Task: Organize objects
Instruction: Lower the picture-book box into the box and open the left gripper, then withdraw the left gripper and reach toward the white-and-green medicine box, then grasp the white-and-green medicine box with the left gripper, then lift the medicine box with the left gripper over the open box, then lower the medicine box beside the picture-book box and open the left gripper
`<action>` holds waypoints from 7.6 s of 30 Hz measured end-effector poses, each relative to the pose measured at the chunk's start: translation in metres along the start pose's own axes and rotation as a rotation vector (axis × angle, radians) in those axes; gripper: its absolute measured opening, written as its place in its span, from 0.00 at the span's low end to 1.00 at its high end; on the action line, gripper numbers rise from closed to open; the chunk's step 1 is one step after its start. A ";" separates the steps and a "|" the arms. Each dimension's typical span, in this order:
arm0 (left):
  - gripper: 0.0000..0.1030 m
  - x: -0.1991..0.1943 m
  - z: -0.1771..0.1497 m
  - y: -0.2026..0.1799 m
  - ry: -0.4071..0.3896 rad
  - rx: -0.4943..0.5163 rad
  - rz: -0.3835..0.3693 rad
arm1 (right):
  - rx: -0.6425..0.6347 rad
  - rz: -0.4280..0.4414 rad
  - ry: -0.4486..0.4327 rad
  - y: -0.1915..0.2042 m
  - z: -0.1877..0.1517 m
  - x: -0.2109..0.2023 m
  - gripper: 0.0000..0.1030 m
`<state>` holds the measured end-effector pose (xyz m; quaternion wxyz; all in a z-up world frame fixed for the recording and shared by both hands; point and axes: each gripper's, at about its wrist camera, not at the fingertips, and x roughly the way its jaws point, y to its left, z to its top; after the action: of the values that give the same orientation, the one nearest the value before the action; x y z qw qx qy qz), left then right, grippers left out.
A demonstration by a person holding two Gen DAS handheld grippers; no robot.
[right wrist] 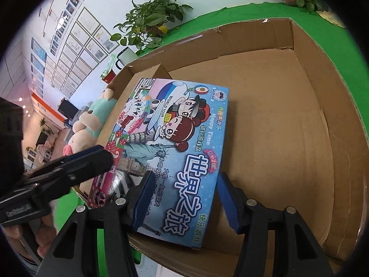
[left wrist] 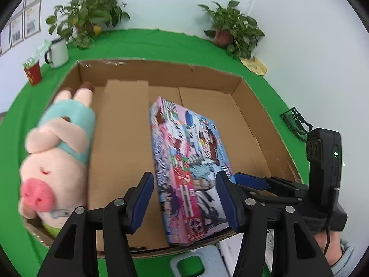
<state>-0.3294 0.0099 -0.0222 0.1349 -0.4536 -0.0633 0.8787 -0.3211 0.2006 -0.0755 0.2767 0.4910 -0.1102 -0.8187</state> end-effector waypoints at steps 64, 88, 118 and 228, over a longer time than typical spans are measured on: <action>0.45 -0.144 -0.152 -0.062 -0.449 0.052 0.117 | -0.294 -0.404 -0.518 0.071 -0.142 -0.151 0.96; 0.98 -0.095 -0.181 -0.070 -0.267 0.077 0.021 | -0.217 -0.216 -0.301 0.018 -0.207 -0.143 0.99; 0.98 -0.048 -0.199 -0.086 -0.049 0.060 -0.182 | -0.076 -0.206 -0.144 0.001 -0.194 -0.114 0.73; 0.48 0.134 0.054 -0.053 0.357 -0.238 -0.392 | -0.179 -0.141 -0.033 -0.013 -0.022 -0.041 0.68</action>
<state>-0.4376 0.1008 -0.0829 0.2570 -0.5927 -0.2278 0.7285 -0.2916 0.2365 -0.0623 0.2593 0.4573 -0.0062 -0.8507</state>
